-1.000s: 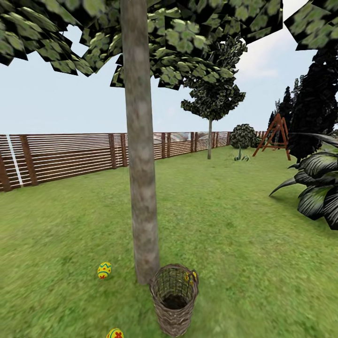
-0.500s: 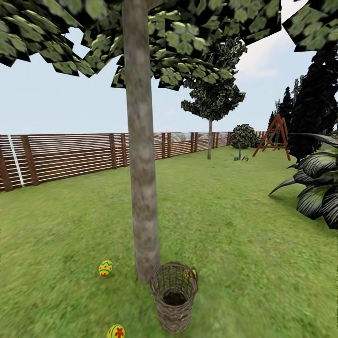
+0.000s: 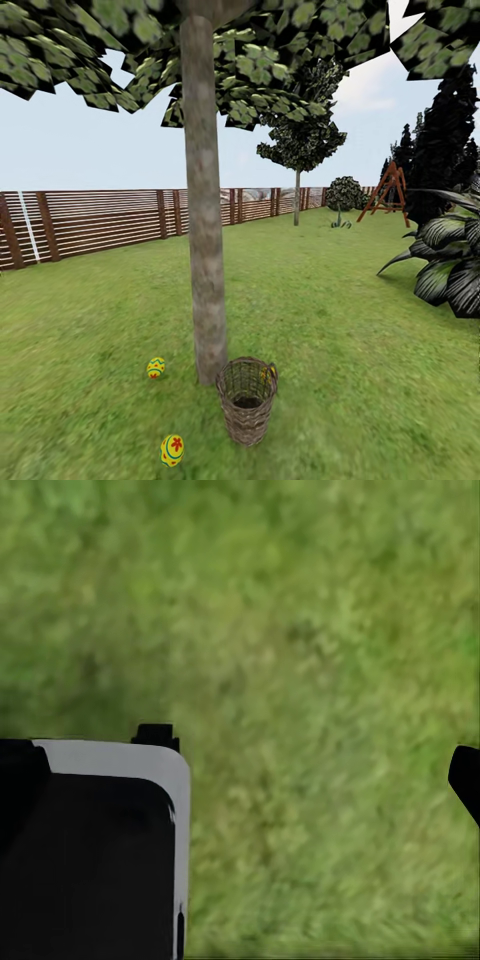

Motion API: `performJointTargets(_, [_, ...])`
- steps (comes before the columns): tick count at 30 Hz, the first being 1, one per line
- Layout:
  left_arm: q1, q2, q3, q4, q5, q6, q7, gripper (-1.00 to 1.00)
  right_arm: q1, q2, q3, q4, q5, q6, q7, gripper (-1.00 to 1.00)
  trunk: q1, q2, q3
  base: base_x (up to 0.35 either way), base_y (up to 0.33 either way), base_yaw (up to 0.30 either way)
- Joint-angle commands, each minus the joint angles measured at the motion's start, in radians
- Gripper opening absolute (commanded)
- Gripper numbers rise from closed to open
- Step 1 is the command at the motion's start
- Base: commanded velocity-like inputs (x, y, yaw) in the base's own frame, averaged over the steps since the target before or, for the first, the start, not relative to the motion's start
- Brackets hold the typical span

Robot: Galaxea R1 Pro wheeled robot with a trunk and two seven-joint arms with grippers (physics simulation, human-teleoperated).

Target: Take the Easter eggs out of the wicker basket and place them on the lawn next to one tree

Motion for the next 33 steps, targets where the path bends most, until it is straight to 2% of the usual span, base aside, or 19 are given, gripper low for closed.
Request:
performJointTargets(1, [-0.001, -0.001, 0.002, 0.002, 0.008, 0.004, -0.002, 1.0, -0.001, 0.001, 0.009, 0.001, -0.01, 0.002, -0.001, 1.0, 0.0, -0.001, 0.0, -0.341, 0.0, 0.0])
performJointTargets(8, [-0.001, -0.005, 0.002, 0.004, 0.008, 0.006, -0.002, 1.0, 0.001, 0.001, 0.009, 0.002, -0.011, 0.007, -0.001, 1.0, 0.0, -0.001, 0.0, -0.342, 0.0, 0.0])
performJointTargets(14, [0.016, -0.007, 0.002, 0.005, 0.007, 0.005, -0.002, 1.0, 0.034, 0.002, 0.009, 0.003, -0.011, 0.01, -0.002, 1.0, 0.0, -0.001, 0.0, -0.293, 0.0, 0.0])
performJointTargets(22, [0.023, -0.005, 0.002, 0.004, 0.007, 0.008, -0.004, 1.0, 0.038, 0.002, 0.006, 0.0, -0.018, 0.013, -0.002, 1.0, 0.0, -0.001, 0.0, -0.057, 0.0, 0.0])
performJointTargets(28, [0.024, -0.014, 0.001, 0.005, 0.0, 0.011, -0.006, 1.0, 0.042, 0.034, 0.006, 0.002, -0.015, 0.037, 0.0, 1.0, 0.0, -0.001, 0.0, -0.002, 0.0, 0.0])
performJointTargets(29, [0.024, -0.02, 0.001, 0.006, -0.021, 0.014, -0.005, 1.0, 0.045, 0.038, 0.006, 0.003, -0.015, 0.064, 0.001, 1.0, 0.0, -0.001, 0.0, 0.0, 0.0, 0.0])
performJointTargets(33, [0.044, -0.024, 0.001, 0.007, -0.101, 0.014, -0.005, 1.0, 0.047, 0.045, 0.005, 0.003, -0.016, 0.094, 0.002, 1.0, 0.0, -0.001, 0.0, 0.0, 0.0, 0.0])
